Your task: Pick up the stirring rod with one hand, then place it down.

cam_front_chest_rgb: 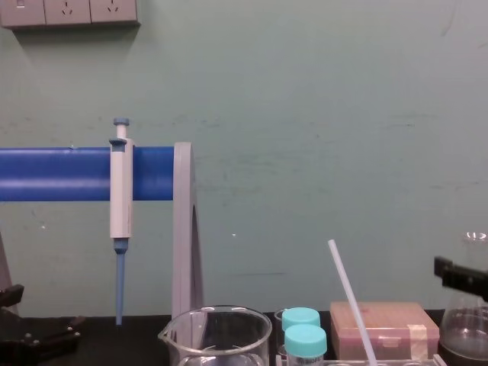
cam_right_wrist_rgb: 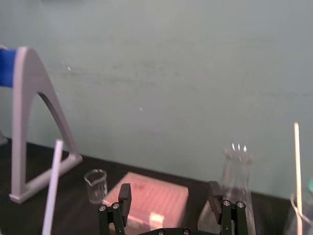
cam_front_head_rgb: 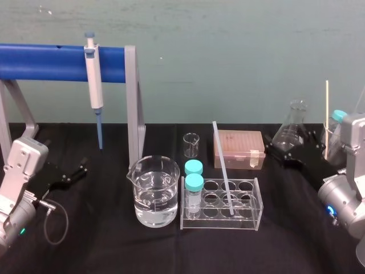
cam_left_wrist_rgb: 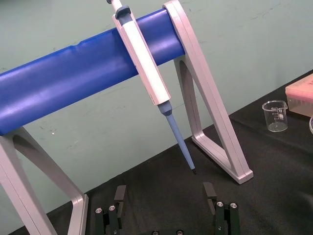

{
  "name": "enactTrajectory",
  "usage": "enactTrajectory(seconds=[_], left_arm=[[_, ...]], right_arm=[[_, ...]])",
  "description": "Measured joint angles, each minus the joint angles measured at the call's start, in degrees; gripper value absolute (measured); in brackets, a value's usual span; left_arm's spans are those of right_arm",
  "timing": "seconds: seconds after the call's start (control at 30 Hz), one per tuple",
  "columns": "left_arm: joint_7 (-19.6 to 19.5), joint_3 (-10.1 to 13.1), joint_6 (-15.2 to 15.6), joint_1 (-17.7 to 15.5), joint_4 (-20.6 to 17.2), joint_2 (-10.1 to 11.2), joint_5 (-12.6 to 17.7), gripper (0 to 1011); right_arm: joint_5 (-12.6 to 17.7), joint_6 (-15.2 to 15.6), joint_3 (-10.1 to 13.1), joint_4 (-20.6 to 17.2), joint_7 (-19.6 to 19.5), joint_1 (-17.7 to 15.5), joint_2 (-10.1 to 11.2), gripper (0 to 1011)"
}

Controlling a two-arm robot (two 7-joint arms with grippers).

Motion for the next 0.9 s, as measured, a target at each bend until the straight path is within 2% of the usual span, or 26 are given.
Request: enactTrajectory(seconds=[0.23, 0.9], left_arm=[[0.0, 0.0, 0.0, 0.0, 0.0, 0.0, 0.0, 1000], [0.0, 0.0, 0.0, 0.0, 0.0, 0.0, 0.0, 1000]], right_arm=[[-2.2, 1.1, 0.3, 2.3, -0.5, 0.0, -1.0, 1000], [-2.0, 1.2, 0.3, 2.2, -0.7, -0.1, -0.9, 1000]])
